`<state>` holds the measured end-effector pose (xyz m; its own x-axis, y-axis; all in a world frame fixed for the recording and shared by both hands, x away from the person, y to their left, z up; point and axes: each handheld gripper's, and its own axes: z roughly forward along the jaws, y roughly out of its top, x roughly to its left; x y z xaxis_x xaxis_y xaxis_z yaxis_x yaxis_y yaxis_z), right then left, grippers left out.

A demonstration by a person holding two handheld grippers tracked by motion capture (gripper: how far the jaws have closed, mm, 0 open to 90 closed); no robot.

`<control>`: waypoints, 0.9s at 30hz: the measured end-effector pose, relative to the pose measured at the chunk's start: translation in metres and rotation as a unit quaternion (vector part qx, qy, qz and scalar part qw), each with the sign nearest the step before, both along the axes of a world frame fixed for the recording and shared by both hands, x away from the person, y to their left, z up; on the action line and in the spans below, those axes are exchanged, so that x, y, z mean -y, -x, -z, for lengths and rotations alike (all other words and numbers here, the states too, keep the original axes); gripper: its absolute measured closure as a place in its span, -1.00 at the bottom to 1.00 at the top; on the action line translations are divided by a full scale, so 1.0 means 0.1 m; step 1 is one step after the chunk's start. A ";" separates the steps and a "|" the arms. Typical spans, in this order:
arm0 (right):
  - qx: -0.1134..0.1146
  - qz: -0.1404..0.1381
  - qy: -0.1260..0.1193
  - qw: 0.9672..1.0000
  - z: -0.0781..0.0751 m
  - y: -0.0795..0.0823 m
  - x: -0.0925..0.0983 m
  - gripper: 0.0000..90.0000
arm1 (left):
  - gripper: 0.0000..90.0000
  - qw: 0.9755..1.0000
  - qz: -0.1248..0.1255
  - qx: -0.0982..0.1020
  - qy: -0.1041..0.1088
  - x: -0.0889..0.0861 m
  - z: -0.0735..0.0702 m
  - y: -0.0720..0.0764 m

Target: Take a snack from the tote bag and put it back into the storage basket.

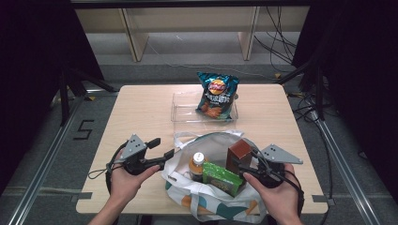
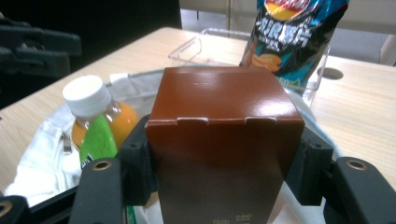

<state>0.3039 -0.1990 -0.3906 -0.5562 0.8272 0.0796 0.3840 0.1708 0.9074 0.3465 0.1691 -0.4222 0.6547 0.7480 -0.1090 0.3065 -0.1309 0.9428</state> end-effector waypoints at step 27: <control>0.034 0.016 -0.029 0.999 -0.39 -0.04 0.09 -0.13 | -0.29 1.000 -0.002 0.002 0.002 -0.01 -0.01 0.00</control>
<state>0.3078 -0.2084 -0.3521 -0.5355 0.8396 0.0913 0.3249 0.1050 0.9399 0.3464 0.1697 -0.4208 0.6516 0.7505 -0.1103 0.3042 -0.1254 0.9443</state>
